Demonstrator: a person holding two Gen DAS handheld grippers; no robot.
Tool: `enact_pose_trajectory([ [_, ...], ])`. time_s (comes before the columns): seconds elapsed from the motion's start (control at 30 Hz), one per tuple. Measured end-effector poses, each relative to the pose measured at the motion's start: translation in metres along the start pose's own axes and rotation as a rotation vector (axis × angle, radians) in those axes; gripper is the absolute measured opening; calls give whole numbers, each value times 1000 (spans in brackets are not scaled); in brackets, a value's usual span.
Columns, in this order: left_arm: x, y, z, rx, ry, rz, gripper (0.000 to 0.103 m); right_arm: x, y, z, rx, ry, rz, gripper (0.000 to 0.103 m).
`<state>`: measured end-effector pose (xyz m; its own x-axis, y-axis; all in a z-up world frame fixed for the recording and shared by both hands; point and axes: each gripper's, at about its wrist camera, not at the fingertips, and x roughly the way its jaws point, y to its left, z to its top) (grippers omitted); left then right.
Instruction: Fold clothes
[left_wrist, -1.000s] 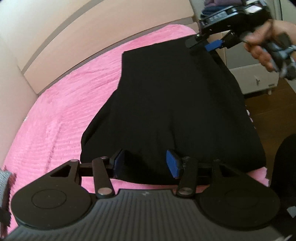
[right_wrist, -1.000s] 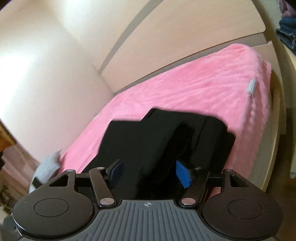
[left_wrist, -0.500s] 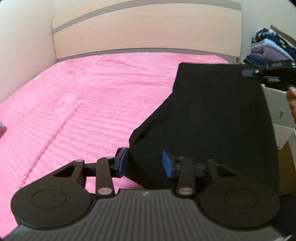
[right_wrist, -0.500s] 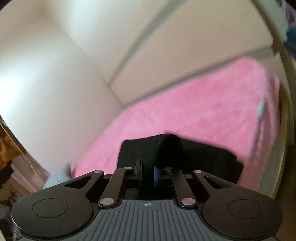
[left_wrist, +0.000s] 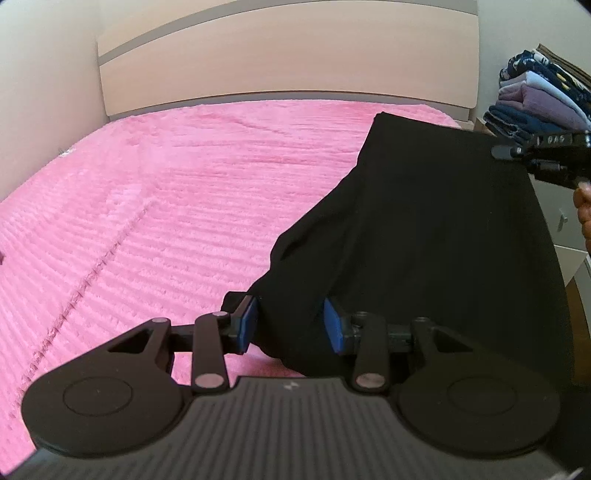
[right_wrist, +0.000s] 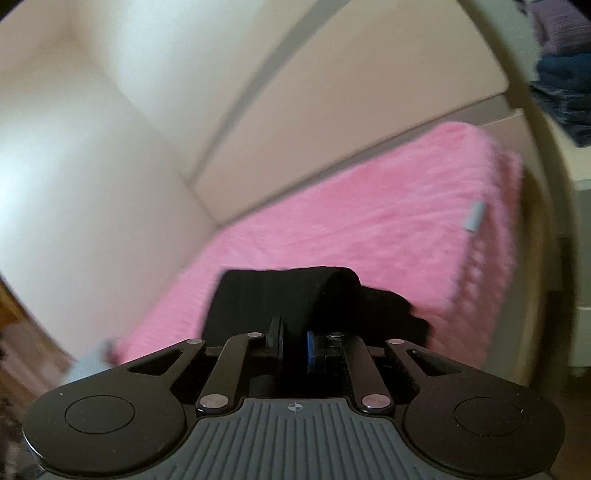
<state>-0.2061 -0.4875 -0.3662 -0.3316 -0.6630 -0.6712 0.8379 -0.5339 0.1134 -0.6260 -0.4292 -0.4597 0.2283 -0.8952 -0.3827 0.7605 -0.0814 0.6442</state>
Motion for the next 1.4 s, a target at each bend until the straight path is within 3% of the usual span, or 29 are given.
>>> enact_pose_trajectory([
  [0.07, 1, -1, 0, 8, 5, 3, 37, 8, -12, -8, 45, 35, -58, 10],
  [0.17, -3, -1, -1, 37, 10, 22, 39, 4, -13, -6, 37, 48, -53, 14],
  [0.23, -10, 3, -2, 53, 3, 47, 39, -9, -5, 0, -10, 34, -75, 36],
  [0.27, -13, 6, -3, 62, 0, 60, 38, -17, -1, 2, -37, 22, -91, 56],
  [0.3, -19, 8, -5, 77, -4, 75, 37, -26, 4, 1, -67, 18, -92, 63],
  [0.37, -30, 12, -10, 112, -11, 99, 37, -44, 16, -1, -129, 12, -93, 63],
  [0.43, -39, 11, -17, 170, -18, 104, 37, -60, 38, -14, -237, 47, -38, 63],
  [0.6, -35, -1, -30, 339, -17, 51, 35, -71, 118, -89, -597, 251, 221, 63],
  [0.67, -26, -1, -32, 367, -13, 33, 32, -66, 144, -124, -767, 310, 278, 63],
  [0.8, -12, 17, -26, 327, -44, -12, 31, -45, 157, -164, -950, 412, 221, 63],
  [0.93, 2, 35, -19, 326, -63, -163, 30, -43, 149, -174, -1013, 428, 190, 63],
  [1.07, 15, 51, -16, 333, -54, -259, 30, -41, 149, -182, -1065, 441, 163, 63],
  [1.1, 17, 55, -16, 335, -51, -283, 23, -41, 152, -184, -1076, 443, 157, 63],
  [1.13, 18, 58, -16, 337, -42, -311, 2, -40, 154, -185, -1086, 445, 152, 63],
  [1.17, 19, 59, -16, 346, -35, -324, 0, -44, 151, -187, -1093, 444, 147, 63],
  [1.23, 17, 59, -16, 375, -47, -306, 0, -44, 151, -190, -1101, 441, 141, 63],
  [1.4, 28, 69, -18, 317, -57, -230, 1, -43, 146, -195, -1097, 427, 141, 63],
])
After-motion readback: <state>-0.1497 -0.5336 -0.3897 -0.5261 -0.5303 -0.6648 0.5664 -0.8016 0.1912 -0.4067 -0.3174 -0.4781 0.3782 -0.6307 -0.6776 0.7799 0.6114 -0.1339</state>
